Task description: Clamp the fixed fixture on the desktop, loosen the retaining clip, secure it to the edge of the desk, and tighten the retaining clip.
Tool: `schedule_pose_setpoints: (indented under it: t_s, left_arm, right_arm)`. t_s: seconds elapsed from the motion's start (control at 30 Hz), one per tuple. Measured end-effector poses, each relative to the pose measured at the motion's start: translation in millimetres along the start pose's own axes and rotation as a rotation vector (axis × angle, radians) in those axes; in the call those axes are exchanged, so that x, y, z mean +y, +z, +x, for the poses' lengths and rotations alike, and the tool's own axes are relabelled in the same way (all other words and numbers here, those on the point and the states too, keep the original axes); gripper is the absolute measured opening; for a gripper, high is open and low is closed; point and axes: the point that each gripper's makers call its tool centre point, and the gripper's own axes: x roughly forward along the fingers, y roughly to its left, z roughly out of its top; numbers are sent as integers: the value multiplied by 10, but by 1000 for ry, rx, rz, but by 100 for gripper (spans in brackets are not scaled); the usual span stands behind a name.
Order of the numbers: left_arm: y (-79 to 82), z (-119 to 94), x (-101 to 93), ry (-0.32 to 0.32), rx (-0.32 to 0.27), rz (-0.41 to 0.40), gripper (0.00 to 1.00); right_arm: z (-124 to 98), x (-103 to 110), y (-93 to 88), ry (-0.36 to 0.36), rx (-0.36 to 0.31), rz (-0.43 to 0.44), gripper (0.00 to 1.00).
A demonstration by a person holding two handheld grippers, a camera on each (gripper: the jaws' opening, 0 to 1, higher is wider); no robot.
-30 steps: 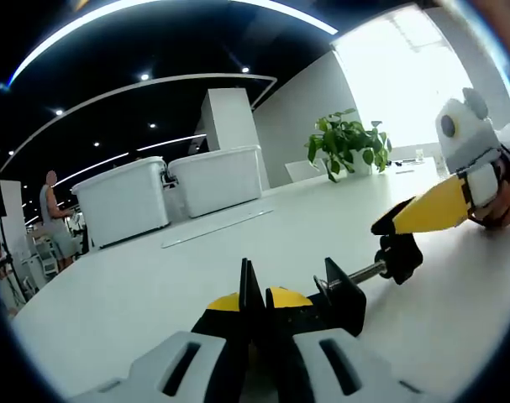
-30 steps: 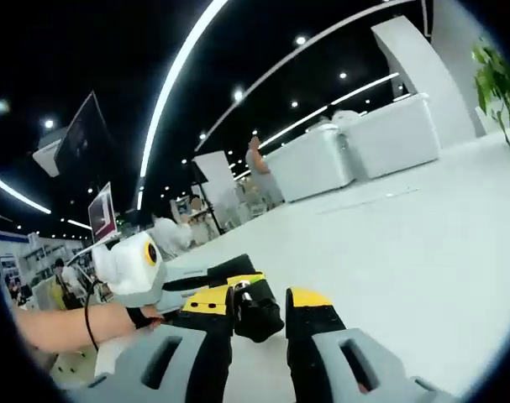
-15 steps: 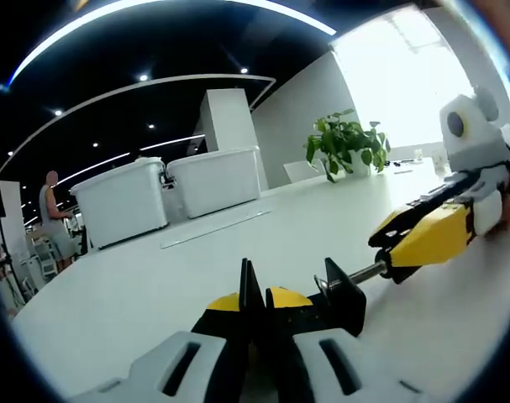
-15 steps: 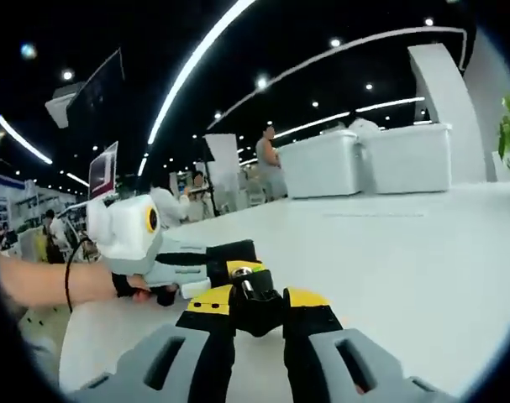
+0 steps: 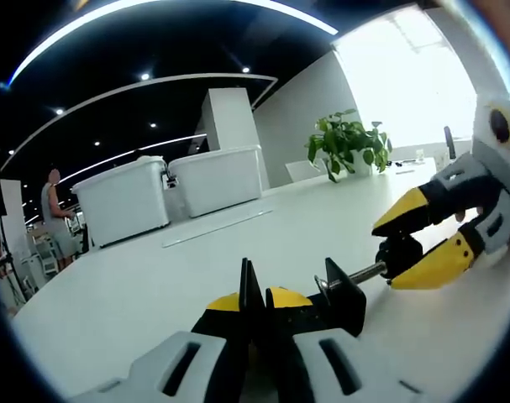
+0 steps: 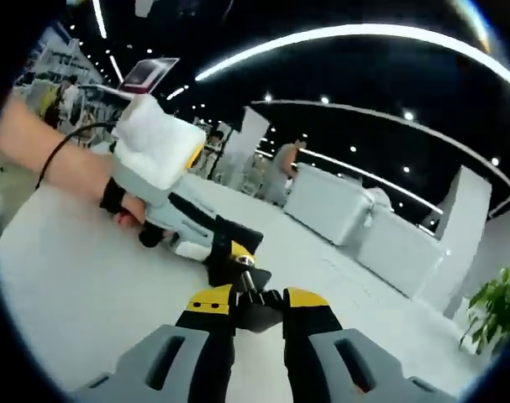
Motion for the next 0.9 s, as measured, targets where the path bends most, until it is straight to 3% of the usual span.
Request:
schedule_pose_setpoints:
  t_s: [0.07, 0.3, 0.47, 0.57, 0.67, 0.8, 0.9]
  left_arm:
    - [0, 0, 1, 1, 0, 0, 7]
    - [-1, 1, 3, 1, -1, 2, 7]
    - [-2, 2, 2, 0, -2, 5, 7]
    - [-2, 4, 4, 1, -2, 6, 7]
    - [-3, 2, 3, 1, -2, 6, 7]
    - [-2, 1, 3, 1, -2, 7, 7]
    - [-2, 1, 4, 1, -2, 7, 7]
  right_arm:
    - [14, 32, 8, -12, 11, -126, 21]
    - [32, 0, -14, -10, 7, -93, 21]
    - [6, -141, 68, -26, -47, 167, 26]
    - [-58, -253, 102, -3, -98, 489, 26]
    - [-60, -297, -23, 28, -81, 740, 26]
    - [-48, -263, -123, 68, -63, 909, 26]
    - [-38, -191, -151, 88, -40, 925, 22]
